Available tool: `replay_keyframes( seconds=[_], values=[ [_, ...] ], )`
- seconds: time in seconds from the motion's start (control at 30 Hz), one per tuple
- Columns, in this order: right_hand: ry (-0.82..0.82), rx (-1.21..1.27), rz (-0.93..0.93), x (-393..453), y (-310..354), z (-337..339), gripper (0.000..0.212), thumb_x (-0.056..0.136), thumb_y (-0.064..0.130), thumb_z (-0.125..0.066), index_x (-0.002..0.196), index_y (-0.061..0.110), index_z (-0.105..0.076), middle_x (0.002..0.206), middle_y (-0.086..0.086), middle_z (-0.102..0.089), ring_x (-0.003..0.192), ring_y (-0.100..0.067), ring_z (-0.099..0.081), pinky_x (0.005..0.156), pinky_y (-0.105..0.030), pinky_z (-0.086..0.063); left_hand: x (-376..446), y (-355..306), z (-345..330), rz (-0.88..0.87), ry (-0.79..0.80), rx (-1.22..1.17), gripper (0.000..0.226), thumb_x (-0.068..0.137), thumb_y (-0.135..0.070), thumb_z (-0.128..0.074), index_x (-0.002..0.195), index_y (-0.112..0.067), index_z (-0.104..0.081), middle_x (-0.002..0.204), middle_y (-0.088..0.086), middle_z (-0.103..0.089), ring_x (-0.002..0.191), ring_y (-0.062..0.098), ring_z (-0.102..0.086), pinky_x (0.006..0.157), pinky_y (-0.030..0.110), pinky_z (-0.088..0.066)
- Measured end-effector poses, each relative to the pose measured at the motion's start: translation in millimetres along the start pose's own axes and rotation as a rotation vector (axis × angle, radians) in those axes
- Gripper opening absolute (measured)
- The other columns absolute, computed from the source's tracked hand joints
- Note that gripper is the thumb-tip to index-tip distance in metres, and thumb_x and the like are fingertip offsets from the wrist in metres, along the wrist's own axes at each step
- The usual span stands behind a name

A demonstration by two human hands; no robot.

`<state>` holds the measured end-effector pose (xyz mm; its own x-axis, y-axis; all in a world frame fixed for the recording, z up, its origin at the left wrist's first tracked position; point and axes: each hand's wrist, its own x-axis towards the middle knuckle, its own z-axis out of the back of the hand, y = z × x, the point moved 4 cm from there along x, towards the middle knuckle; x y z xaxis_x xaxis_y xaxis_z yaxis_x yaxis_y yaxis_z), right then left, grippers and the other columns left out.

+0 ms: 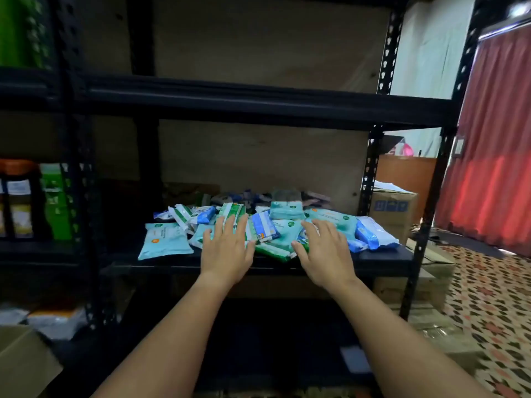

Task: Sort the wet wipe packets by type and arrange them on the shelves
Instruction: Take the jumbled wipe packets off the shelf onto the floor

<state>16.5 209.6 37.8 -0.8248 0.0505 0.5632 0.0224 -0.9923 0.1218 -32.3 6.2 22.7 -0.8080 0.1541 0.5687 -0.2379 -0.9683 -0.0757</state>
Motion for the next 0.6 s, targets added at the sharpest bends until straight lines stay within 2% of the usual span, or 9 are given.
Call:
replay_keyframes(
  seconds=[0.13, 0.4, 0.53, 0.6],
  values=[
    [0.050, -0.030, 0.024, 0, -4, 8, 0.052, 0.103, 0.050, -0.043, 0.149, 0.025, -0.041, 0.155, -0.003, -0.038, 0.144, -0.024, -0.028, 0.114, -0.043, -0.028, 5, 15, 8, 0.074, 0.065, 0.001, 0.064, 0.103, -0.053, -0.032, 0.159, -0.027, -0.014, 0.162, 0.003, -0.027, 0.152, 0.031, -0.016, 0.116, 0.056, -0.025],
    [0.169, -0.056, 0.002, 32, -11, -8, 0.050, 0.104, 0.046, -0.044, 0.150, 0.028, -0.039, 0.158, -0.005, -0.034, 0.140, -0.033, -0.032, 0.110, -0.049, -0.033, 46, 28, 0, 0.150, 0.178, -0.021, 0.051, 0.101, -0.045, -0.038, 0.147, -0.021, -0.033, 0.145, 0.010, -0.046, 0.136, 0.037, -0.036, 0.106, 0.057, -0.032],
    [0.200, -0.089, -0.001, 66, -18, -34, 0.050, 0.103, 0.046, -0.044, 0.150, 0.031, -0.037, 0.158, -0.008, -0.033, 0.138, -0.036, -0.035, 0.109, -0.050, -0.034, 81, 37, -23, 0.161, 0.202, 0.023, 0.055, 0.099, -0.044, -0.041, 0.149, -0.020, -0.033, 0.146, 0.012, -0.048, 0.139, 0.039, -0.034, 0.110, 0.056, -0.027],
    [0.209, -0.114, 0.009, 84, -21, -50, 0.050, 0.103, 0.047, -0.045, 0.150, 0.032, -0.036, 0.158, -0.008, -0.034, 0.137, -0.037, -0.036, 0.108, -0.050, -0.035, 98, 42, -39, 0.179, 0.236, 0.043, 0.061, 0.100, -0.048, -0.039, 0.153, -0.021, -0.028, 0.153, 0.012, -0.041, 0.146, 0.041, -0.023, 0.114, 0.061, -0.019]
  ],
)
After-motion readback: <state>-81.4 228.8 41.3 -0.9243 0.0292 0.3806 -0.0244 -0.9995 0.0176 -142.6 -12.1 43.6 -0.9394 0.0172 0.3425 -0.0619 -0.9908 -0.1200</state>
